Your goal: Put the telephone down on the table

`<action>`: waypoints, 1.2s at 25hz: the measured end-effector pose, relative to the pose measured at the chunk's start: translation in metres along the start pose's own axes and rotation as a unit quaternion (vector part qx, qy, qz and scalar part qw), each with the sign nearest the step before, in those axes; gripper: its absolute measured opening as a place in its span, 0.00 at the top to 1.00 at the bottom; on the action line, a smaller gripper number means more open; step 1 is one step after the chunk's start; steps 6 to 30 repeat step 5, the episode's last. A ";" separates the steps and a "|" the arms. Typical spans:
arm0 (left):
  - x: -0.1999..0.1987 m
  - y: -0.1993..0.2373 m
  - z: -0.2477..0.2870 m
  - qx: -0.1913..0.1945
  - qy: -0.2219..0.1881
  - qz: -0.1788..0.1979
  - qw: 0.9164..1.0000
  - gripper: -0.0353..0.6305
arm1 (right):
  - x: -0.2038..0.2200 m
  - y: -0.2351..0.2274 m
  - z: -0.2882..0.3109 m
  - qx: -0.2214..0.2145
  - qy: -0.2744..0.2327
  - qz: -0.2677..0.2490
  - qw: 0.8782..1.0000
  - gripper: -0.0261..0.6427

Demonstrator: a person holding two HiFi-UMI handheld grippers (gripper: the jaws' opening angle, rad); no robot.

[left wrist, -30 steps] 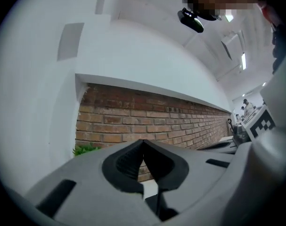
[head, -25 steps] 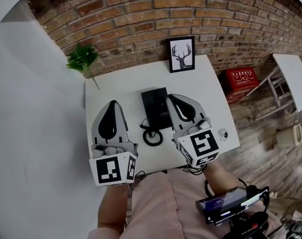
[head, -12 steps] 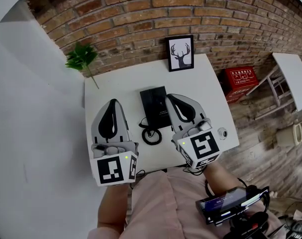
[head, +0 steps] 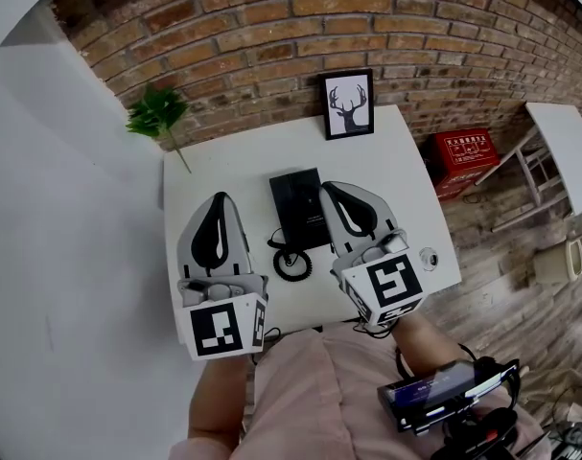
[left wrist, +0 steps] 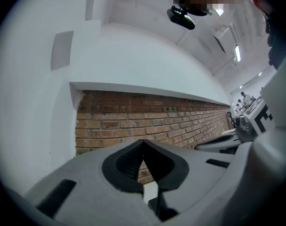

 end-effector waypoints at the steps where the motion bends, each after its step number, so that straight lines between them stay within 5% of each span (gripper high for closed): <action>1: 0.000 0.000 0.000 0.000 0.000 0.001 1.000 0.95 | 0.000 0.000 0.000 0.000 -0.001 0.000 1.000 0.96; 30: -0.001 -0.002 0.001 0.000 0.001 0.004 1.000 0.95 | -0.001 -0.002 0.000 0.000 -0.001 -0.001 1.000 0.96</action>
Point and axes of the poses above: the fingertips, and each gripper's own axes: z forward along the fingers, y to its left, x out of its underside, the point moved 4 cm from there along -z, backward along the fingers, and after that the axes turned 7 degrees about x, right-handed, at the moved point
